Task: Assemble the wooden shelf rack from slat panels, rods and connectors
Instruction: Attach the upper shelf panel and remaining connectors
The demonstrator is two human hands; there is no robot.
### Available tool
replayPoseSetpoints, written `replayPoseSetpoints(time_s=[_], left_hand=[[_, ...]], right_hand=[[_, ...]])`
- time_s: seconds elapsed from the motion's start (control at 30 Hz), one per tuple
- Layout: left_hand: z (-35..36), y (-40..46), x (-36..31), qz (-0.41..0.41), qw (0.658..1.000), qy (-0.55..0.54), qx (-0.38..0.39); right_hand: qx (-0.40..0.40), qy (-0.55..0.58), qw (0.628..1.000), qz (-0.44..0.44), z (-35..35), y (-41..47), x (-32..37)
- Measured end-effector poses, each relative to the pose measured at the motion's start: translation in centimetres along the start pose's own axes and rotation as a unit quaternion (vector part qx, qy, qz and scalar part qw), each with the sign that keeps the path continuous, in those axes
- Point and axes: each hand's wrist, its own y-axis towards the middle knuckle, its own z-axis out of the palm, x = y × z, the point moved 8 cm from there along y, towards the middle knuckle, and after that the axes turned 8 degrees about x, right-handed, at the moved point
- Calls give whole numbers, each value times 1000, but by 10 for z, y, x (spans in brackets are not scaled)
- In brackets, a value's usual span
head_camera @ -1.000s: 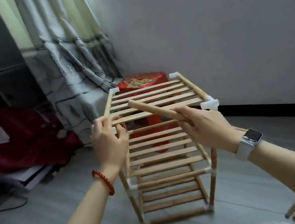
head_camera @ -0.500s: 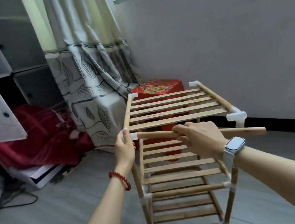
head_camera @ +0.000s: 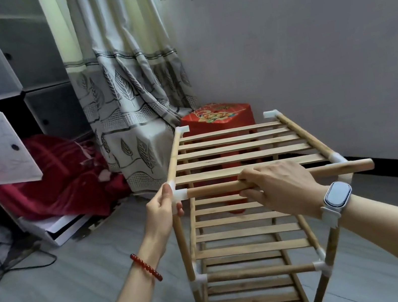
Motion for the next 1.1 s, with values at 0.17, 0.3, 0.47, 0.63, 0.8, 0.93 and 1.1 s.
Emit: replayPoseSetpoints(time_s=[0.17, 0.3, 0.47, 0.63, 0.8, 0.93, 1.1], left_hand=[[-14, -4, 6, -36, 998, -5, -49], [-22, -9, 10, -50, 991, 5, -123], [-23, -6, 10, -48, 989, -5, -140], [-24, -5, 14, -41, 988, -1, -147], [-24, -6, 15, -36, 989, 6, -141], [-20, -3, 9, -34, 993, 2, -110], [-21, -2, 8, -31, 995, -25, -94]], right_hand=[[-17, -13, 999, -26, 0, 0, 36], [-54, -27, 998, -15, -5, 3, 50], [12, 9, 1000, -5, 9, 14, 47], [138, 198, 970, 1, 27, 27, 43], [258, 358, 897, 16, 37, 37, 37], [176, 245, 953, -7, 28, 37, 37], [-32, -18, 999, -10, 10, 7, 55]])
